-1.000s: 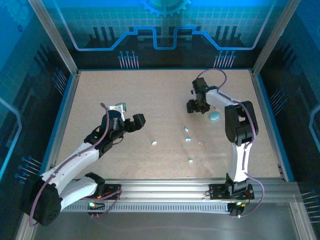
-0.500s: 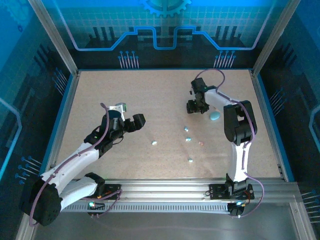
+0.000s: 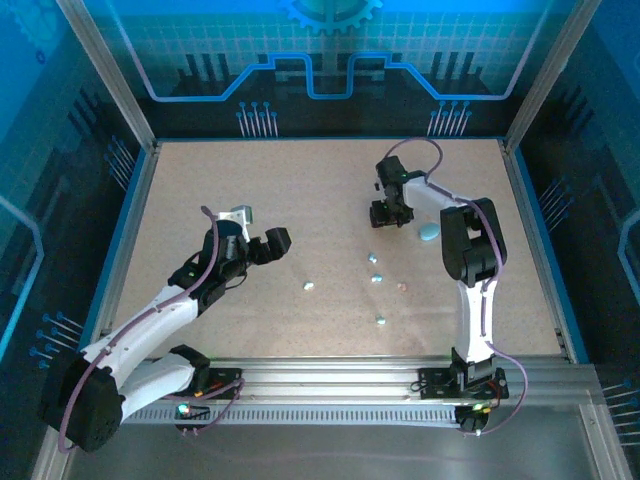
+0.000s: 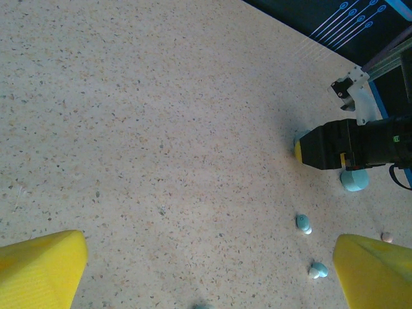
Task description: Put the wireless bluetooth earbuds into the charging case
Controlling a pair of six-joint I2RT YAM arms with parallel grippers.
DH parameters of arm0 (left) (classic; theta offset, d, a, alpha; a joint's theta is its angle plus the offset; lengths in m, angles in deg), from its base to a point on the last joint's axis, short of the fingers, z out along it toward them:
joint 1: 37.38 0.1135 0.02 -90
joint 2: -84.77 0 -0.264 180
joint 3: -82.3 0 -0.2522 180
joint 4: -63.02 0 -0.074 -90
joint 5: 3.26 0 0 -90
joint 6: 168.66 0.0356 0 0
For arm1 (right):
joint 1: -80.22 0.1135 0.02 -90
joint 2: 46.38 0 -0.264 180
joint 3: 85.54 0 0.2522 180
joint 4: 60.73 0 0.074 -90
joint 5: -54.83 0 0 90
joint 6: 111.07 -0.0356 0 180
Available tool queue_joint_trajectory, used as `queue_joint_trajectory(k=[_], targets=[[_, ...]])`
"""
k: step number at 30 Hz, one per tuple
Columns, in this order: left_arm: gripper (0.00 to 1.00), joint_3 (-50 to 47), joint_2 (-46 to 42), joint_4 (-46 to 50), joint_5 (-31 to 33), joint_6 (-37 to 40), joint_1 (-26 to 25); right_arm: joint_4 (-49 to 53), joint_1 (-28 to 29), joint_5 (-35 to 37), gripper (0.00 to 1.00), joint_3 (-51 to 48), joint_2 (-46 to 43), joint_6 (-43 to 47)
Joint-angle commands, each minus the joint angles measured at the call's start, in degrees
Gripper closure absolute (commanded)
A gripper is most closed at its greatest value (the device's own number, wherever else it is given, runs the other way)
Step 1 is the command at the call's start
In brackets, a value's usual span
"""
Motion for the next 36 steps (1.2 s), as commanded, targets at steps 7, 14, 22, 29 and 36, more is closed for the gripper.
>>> queue_joint_trajectory(k=[7, 14, 22, 29, 36], targets=[[0.01, 1.8, 0.3, 1.1, 0.0, 1.3, -0.4, 0.5, 1.1, 2.7, 0.57, -0.2, -0.1, -0.6], [0.03, 3.1, 0.6, 1.5, -1.0, -0.1, -0.4, -4.7, 2.4, -0.5, 0.72, -6.9, -8.3, 0.4], [0.08, 9.4, 0.4, 3.3, -7.0, -1.5, -0.5, -12.6, 8.0, -10.2, 0.72, -15.9, -27.6, 5.7], [0.13, 16.5, 1.7, 2.5, -17.4, -3.1, -0.4, -25.4, 14.0, -19.9, 0.72, -25.3, -42.6, 17.6], [0.16, 21.2, 3.5, 0.9, -26.9, -3.3, -2.7, -38.4, 19.7, -18.9, 0.73, -36.2, -52.7, 33.2]])
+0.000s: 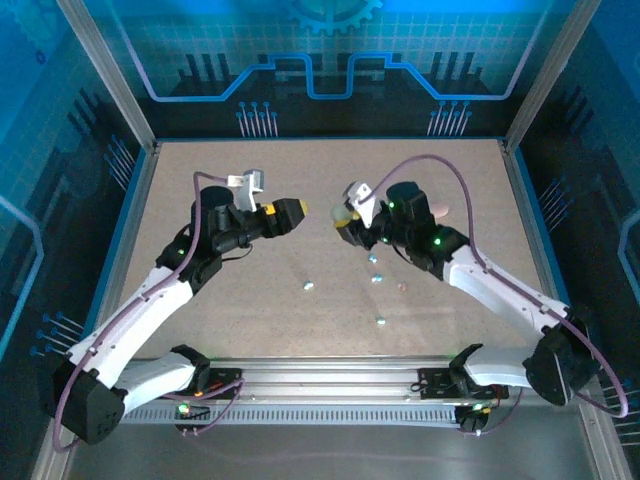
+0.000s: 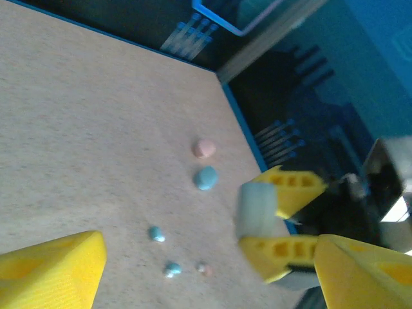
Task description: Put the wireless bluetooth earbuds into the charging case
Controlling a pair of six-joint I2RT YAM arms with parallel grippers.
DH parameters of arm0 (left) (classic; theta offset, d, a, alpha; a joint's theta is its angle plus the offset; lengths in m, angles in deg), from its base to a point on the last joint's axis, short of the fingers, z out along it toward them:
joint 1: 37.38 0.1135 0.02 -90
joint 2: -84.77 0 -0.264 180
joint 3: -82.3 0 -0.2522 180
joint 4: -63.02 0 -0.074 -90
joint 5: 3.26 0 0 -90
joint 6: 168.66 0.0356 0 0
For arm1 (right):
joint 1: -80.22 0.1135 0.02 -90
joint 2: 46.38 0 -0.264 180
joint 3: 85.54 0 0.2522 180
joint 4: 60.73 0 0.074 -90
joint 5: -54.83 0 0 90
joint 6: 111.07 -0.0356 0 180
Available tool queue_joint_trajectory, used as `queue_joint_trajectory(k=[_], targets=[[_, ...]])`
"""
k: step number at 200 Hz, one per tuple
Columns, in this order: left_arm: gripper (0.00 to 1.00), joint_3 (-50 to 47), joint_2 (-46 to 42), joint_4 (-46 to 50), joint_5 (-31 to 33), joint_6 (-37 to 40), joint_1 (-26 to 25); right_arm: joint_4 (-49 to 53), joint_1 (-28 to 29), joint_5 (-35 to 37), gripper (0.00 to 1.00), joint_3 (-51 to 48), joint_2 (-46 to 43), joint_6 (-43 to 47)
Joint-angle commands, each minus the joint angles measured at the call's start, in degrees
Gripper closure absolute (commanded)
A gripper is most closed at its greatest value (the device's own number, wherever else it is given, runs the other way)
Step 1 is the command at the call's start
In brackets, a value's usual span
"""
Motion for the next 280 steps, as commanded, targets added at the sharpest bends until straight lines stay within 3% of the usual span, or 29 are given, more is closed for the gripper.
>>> queue_joint_trajectory(k=[1, 36, 96, 129, 194, 219, 242, 280], targets=[[0.17, 3.1, 1.0, -1.1, -7.4, -0.3, -2.2, -7.5, 2.3, -1.2, 0.73, -2.2, -2.8, 10.9], [0.23, 5.1, 3.7, 0.7, -7.5, 2.1, -6.0, -8.2, 3.4, -1.3, 0.73, -2.2, -4.4, 11.8], [0.34, 8.1, 8.2, 2.8, -6.5, 2.6, -8.3, -9.0, 3.6, -2.0, 0.71, -2.5, -4.8, 11.8], [0.47, 8.5, 9.2, 2.6, -5.2, 1.8, -8.6, -9.9, 3.8, -3.3, 0.70, -2.5, -5.0, 11.5], [0.62, 7.9, 9.9, 0.2, -3.9, -0.8, -8.6, -9.4, 4.5, -4.8, 0.68, -2.4, -5.1, 14.2], [0.77, 8.1, 10.2, 0.3, -3.9, -1.4, -8.5, -9.8, 5.0, -3.7, 0.68, -2.5, -5.5, 15.2], [0.90, 7.6, 9.4, 0.6, -3.0, -2.5, -8.6, -11.3, 5.0, -1.7, 0.63, -3.2, -6.5, 15.2], [0.92, 3.5, 5.8, -5.3, -1.7, -9.7, -8.5, -20.7, 2.4, -0.3, 0.44, -9.6, -11.1, 9.2]])
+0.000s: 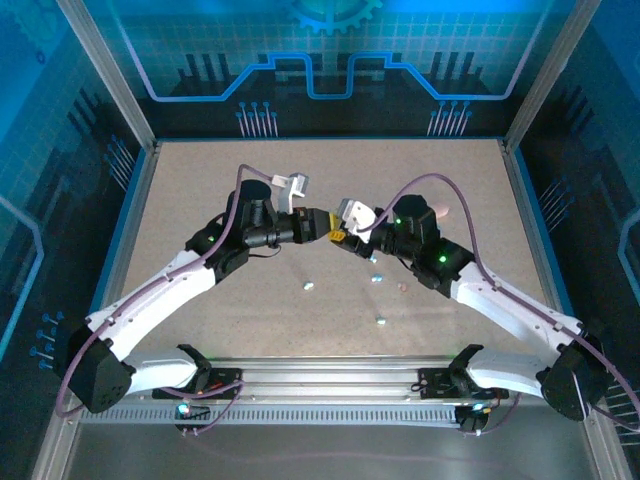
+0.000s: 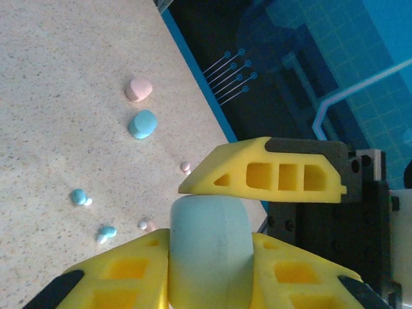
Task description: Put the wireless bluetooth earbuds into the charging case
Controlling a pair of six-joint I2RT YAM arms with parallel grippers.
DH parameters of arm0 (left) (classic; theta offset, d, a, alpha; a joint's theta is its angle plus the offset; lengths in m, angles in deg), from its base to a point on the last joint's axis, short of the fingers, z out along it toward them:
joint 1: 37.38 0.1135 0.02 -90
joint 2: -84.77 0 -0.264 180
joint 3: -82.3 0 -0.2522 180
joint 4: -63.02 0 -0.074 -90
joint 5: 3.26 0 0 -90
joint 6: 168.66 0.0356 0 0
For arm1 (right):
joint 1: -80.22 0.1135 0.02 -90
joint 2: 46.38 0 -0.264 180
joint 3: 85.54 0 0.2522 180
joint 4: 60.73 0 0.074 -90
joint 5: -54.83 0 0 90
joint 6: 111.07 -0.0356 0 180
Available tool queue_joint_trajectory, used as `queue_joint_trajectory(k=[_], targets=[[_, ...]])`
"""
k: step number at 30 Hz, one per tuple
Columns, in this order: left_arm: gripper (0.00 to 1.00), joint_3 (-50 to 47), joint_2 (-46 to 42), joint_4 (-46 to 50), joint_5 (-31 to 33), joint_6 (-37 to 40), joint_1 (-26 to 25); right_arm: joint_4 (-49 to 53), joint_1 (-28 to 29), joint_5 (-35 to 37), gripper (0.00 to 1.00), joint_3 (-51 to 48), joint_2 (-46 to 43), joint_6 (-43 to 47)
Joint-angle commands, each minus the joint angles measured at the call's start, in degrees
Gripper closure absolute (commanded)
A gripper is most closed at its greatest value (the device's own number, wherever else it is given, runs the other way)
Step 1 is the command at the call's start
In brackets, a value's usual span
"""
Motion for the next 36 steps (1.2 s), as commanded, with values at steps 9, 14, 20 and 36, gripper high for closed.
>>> queue_joint_trajectory(k=[9, 14, 20, 36], targets=[[0.94, -6.0, -6.1, -13.2, 1.4, -17.9, 0.5, -4.9, -5.7, -5.3, 0.34, -6.7, -7.6, -0.4], [0.94, -6.5, -6.2, -15.5, 0.3, -21.0, 0.4, -16.0, -6.8, -9.7, 0.32, -9.1, -7.8, -5.1], [0.94, -6.8, -6.3, -16.3, -0.8, -22.0, 0.5, -17.9, -8.4, -14.7, 0.36, -5.2, -4.6, -8.3], [0.94, -6.5, -6.0, -17.5, -2.3, -22.3, 0.5, -16.0, -9.0, -20.9, 0.50, 0.6, -0.2, -9.2]])
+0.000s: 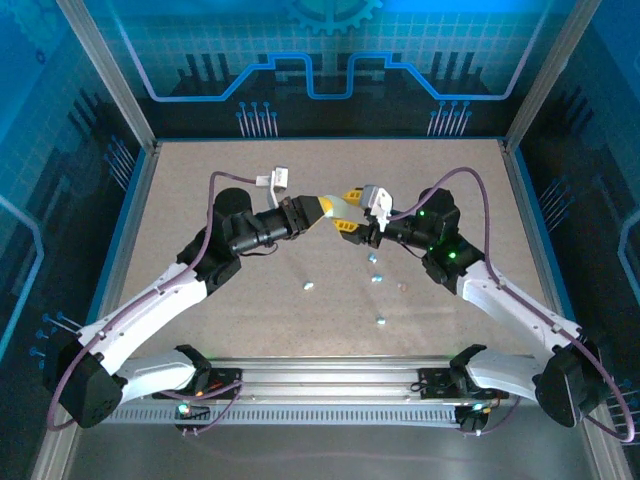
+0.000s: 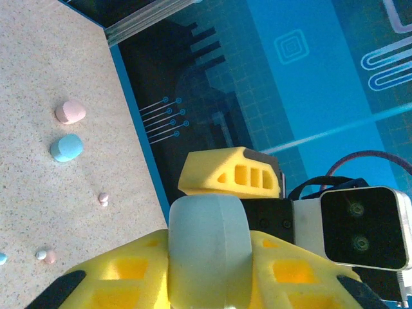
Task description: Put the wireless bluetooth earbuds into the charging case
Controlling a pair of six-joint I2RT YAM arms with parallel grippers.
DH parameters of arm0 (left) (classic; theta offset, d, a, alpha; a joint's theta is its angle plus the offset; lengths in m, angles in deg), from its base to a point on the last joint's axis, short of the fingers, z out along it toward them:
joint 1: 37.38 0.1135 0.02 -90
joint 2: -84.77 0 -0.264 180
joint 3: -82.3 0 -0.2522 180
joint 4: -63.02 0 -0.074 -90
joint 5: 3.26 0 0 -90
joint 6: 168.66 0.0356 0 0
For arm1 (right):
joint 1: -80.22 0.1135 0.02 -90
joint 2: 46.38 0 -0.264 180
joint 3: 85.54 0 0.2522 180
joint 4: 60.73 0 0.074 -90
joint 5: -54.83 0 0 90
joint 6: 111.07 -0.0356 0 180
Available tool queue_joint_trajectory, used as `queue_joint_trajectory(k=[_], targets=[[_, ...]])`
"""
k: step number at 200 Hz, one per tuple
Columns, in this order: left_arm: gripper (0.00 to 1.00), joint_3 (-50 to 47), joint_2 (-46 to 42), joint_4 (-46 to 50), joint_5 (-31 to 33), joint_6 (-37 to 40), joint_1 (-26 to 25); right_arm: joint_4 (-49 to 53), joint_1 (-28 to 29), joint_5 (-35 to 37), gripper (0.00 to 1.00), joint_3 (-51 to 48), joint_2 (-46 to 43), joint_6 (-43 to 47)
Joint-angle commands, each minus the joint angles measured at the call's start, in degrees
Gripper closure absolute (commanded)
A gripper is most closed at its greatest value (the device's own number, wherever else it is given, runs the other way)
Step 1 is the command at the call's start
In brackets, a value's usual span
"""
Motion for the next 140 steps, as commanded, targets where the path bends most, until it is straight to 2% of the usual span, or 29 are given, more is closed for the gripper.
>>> queue_joint_trajectory(k=[1, 15, 45, 81, 103, 121, 134, 140], targets=[[0.94, -0.5, -0.9, -1.4, -2.2, -1.0, 0.0, -1.7, -0.7, -2.2, 0.50, 2.7, -0.3, -0.5], [0.94, -0.5, -0.8, -1.3, -2.2, -1.1, 0.0, -2.4, -0.7, -2.3, 0.50, 2.5, -0.4, -1.2], [0.94, -0.3, -1.0, -1.3, -2.2, -1.0, 0.0, -0.2, -0.7, -2.0, 0.60, 3.2, -0.3, 0.0], [0.92, -0.2, -1.2, -1.5, -2.4, -0.8, 0.0, 1.7, -0.7, -1.0, 0.61, 3.2, -0.1, 1.6], [0.81, -0.1, -1.3, -1.4, -2.4, 0.3, 0.0, 3.6, -0.8, -1.5, 0.64, 3.4, -0.1, 1.1], [0.65, 0.3, -1.7, 0.1, -1.8, 3.2, 0.0, 6.1, -1.6, -4.2, 0.66, 4.9, 0.4, -0.9], [0.50, 0.7, -2.3, 1.6, -1.4, 7.5, 0.0, 8.3, -2.6, -7.0, 0.67, 6.2, 1.1, -3.3], [0.46, 0.9, -2.7, 2.5, -1.1, 10.3, 0.0, 9.3, -3.1, -8.6, 0.67, 6.8, 1.4, -4.2]])
